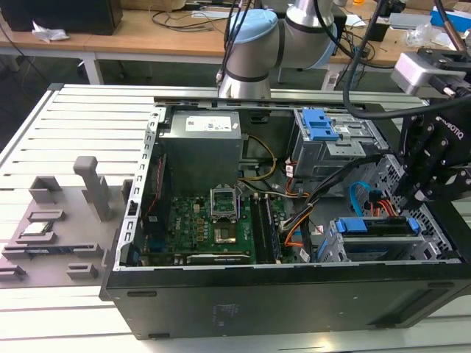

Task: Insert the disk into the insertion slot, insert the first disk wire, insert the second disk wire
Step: 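Insert the second disk wire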

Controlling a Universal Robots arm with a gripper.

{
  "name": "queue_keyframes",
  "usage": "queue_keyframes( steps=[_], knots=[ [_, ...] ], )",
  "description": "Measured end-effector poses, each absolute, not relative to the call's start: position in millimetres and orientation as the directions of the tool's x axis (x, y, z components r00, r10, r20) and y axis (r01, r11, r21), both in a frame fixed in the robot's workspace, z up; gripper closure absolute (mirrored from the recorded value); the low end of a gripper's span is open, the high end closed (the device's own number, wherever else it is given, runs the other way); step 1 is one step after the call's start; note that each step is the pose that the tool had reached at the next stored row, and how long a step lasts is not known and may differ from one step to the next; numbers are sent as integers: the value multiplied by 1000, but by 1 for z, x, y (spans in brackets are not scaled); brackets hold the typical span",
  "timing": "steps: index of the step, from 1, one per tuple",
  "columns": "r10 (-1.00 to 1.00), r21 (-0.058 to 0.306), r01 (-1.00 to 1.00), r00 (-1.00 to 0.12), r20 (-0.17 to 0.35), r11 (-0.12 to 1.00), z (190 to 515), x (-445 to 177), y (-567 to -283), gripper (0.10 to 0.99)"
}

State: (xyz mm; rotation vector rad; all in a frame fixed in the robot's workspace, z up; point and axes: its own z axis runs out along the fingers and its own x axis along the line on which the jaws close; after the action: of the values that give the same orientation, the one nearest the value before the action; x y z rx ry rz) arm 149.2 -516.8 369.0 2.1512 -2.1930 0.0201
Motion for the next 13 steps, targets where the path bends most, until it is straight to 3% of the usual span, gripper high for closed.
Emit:
queue_keyframes(
  steps=[13],
  knots=[
    [-998,36,-999,-18,58,20,367,110,-509,784]
  ],
)
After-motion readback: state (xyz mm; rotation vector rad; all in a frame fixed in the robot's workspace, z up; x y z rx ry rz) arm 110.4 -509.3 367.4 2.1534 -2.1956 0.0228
